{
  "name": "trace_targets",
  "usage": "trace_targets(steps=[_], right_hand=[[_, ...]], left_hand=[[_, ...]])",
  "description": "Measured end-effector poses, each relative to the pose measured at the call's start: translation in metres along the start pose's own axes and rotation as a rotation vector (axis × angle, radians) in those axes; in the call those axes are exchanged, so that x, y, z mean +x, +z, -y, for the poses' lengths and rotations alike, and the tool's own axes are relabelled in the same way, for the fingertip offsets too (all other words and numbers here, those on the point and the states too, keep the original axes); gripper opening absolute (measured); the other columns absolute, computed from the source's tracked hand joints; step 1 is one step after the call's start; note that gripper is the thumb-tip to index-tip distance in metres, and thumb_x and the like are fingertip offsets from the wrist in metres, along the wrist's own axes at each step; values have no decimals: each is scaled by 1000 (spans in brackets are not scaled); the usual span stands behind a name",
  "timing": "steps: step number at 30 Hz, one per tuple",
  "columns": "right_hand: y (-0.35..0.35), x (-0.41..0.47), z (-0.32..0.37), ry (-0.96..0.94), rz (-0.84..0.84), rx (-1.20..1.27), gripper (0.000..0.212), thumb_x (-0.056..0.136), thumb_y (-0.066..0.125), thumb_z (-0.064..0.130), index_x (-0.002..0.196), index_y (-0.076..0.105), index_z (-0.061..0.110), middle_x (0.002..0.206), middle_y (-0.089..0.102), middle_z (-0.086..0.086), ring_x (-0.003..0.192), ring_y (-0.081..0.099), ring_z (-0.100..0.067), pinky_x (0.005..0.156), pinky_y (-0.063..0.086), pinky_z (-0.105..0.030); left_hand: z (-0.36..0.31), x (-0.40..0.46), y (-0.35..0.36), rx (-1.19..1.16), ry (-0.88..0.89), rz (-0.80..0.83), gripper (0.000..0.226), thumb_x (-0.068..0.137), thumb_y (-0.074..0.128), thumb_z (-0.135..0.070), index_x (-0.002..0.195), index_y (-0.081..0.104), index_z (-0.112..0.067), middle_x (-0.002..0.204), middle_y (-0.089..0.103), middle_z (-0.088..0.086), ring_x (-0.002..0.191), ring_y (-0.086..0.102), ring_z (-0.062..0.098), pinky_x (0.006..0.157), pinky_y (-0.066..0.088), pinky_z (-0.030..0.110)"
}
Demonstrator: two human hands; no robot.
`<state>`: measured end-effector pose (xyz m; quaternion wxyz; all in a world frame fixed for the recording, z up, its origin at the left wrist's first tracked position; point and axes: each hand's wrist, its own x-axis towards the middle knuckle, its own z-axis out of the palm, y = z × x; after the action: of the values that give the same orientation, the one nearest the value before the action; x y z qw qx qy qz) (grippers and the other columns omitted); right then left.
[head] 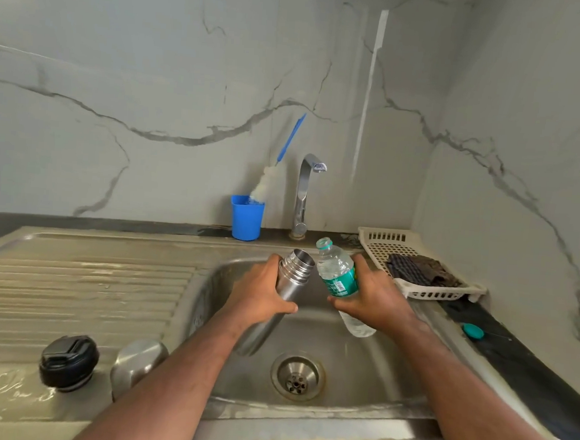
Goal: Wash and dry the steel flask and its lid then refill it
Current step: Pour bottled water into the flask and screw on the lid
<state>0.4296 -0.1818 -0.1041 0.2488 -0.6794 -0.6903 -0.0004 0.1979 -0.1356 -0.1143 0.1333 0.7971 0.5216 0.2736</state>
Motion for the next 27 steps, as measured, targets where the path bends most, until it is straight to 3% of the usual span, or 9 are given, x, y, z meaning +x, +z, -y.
trace_targets(steps=[9, 16, 27], right_hand=[[-12, -6, 7, -94, 25, -403, 64, 82, 69, 55, 125, 32, 27, 116, 67, -4, 99, 65, -31, 69, 41, -34], [-14, -5, 10, -122, -23, -525, 67, 85, 67, 53, 133, 29, 25, 124, 64, -5, 103, 66, -32, 75, 50, -41], [-17, 8, 18, -166, -110, -599, 72, 89, 65, 51, 143, 26, 25, 131, 60, -4, 106, 66, -30, 73, 52, -41]], left_hand=[[4, -5, -3, 85, 15, -14, 77, 62, 91, -44, 121, 44, -26, 112, 63, -5, 96, 62, 19, 83, 55, 42], [8, -5, -4, 98, 16, -16, 77, 62, 92, -41, 120, 45, -25, 113, 63, -7, 97, 62, 19, 85, 55, 42], [12, -3, -6, 54, 1, -45, 75, 63, 93, -38, 119, 46, -25, 109, 60, -11, 93, 59, 13, 84, 55, 40]])
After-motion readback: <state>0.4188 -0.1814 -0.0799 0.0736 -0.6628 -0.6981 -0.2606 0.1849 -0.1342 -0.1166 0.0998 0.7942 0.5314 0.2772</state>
